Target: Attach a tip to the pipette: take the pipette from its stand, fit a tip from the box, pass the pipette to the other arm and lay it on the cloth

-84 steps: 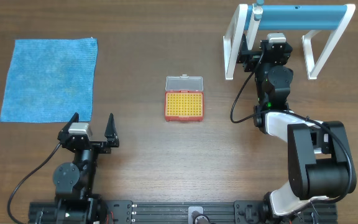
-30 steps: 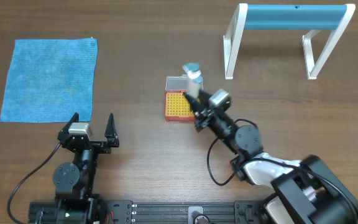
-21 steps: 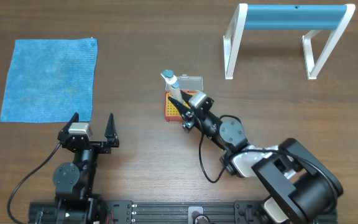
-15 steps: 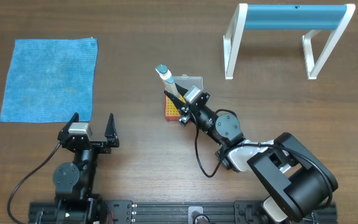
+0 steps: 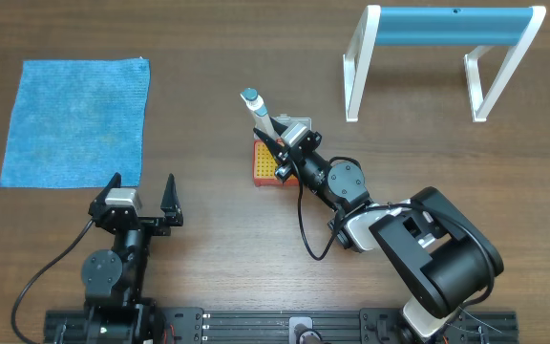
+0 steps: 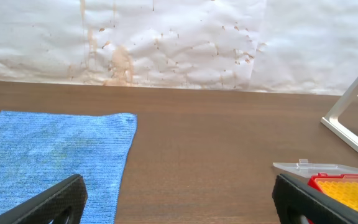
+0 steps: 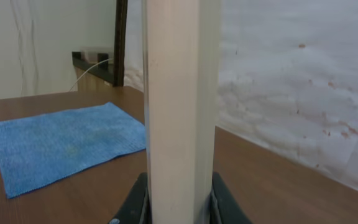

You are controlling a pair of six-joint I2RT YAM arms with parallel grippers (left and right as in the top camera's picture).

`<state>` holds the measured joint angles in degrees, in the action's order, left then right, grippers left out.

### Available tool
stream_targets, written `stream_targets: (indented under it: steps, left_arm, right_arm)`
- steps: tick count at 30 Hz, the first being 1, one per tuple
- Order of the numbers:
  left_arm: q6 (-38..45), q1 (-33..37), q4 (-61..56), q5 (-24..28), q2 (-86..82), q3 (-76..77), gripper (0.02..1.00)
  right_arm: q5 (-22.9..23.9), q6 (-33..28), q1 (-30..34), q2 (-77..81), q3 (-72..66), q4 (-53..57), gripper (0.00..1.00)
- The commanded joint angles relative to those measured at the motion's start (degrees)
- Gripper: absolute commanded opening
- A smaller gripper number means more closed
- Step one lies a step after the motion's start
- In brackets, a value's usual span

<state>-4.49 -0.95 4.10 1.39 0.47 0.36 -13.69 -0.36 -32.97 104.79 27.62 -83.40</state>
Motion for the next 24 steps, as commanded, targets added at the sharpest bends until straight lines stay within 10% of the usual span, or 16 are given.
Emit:
stream_targets:
  steps: [1,24]
  left_arm:
    - [0.7,-0.2,0.5,0.6,-0.1,0.0,0.965]
    - [0.7,-0.2,0.5,0.6,-0.1,0.0,0.965]
  right_arm:
    - [-0.7,-0.6,0.3,1.0,1.0,-0.5,0.080]
    - [-5.5,-0.4,2.2,-0.3,-1.4,-0.5,0.080]
